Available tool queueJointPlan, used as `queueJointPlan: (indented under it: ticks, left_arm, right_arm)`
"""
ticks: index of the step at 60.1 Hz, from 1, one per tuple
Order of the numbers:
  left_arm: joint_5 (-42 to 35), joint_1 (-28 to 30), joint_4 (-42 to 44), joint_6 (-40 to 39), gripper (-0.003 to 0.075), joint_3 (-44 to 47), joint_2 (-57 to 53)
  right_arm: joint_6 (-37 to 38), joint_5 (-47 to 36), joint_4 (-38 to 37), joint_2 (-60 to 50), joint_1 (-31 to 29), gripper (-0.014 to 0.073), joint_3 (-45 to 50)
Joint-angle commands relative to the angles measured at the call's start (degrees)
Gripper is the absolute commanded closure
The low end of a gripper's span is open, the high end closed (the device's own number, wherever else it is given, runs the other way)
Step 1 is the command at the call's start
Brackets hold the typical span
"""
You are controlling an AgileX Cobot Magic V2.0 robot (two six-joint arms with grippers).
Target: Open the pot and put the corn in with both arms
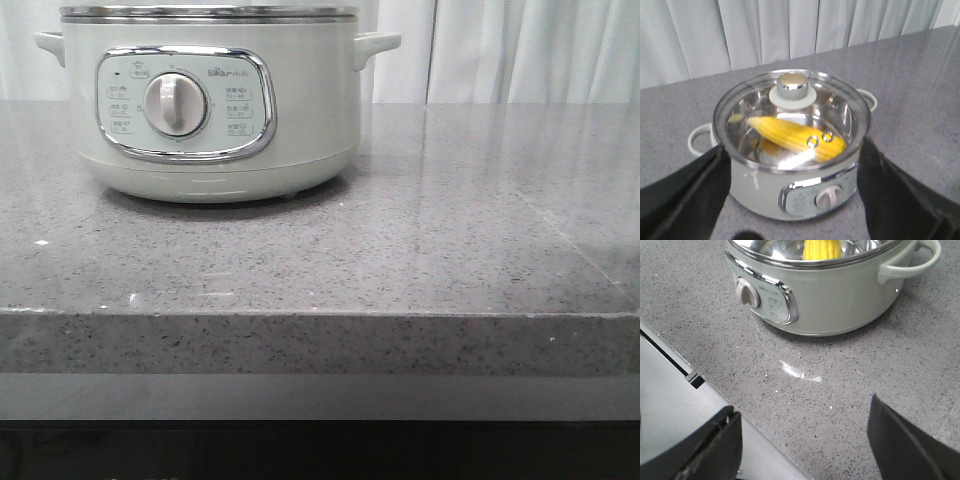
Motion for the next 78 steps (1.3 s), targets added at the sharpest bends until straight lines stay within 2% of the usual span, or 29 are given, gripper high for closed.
queueJointPlan:
  ticks: [1,11,19,22,27,30,35,44,50,78]
  left_arm:
    - [-4.08,-0.20,-0.96,0.10,0.0195,3.36,-4.89]
    - [-4.35,-0.20,-0.96,0.10,0.0195,10.84,-11.39]
    - [-4.44,-0.20,-0.96,0.10,0.0214,12.92,-13.15]
    - [-4.44,-0.20,-0.96,0.10,0.0246,13.04,-13.19]
    - [-4.44,-0.20,-0.96,0.10,0.0357,13.04,-13.19]
    - [-4.44,-0.20,-0.96,0.10,0.0433,13.04,-13.19]
    - [-4.44,-0.20,-0.96,0.10,0.0562,13.04,-13.08]
    - [-4.44,-0.20,-0.96,0.10,0.0741,13.04,-13.08]
    - [-4.34,-0.20,-0.96,0.10,0.0741,13.04,-13.08]
    - [-5.65,0.11,-0.96,0.10,0.0741,14.26,-13.76]
  right_arm:
    - [-0.10,-3.32,0.06,-0.75,-0.09,0.0054,-1.61]
    - [-0.10,-3.46,0.06,-0.75,-0.09,0.0054,-1.61]
    - [-0.10,-3.35,0.11,-0.75,-0.09,0.0054,-1.61]
    - [-0.10,-3.26,0.11,-0.75,-0.09,0.0054,-1.61]
    - [-0.10,-3.27,0.11,-0.75,-0.09,0.0082,-1.61]
    - [-0.10,-3.10,0.11,-0.75,-0.09,0.0141,-1.61]
    - [-0.10,-2.54,0.11,-0.75,-0.09,0.0305,-1.61]
    - [-0.10,-1.76,0.11,-0.75,-0.09,0.0552,-1.61]
    - [-0.10,-1.56,0.11,-0.75,-0.09,0.0668,-1.61]
    - [-0.05,-1.56,0.11,-0.75,-0.09,0.0662,-1.61]
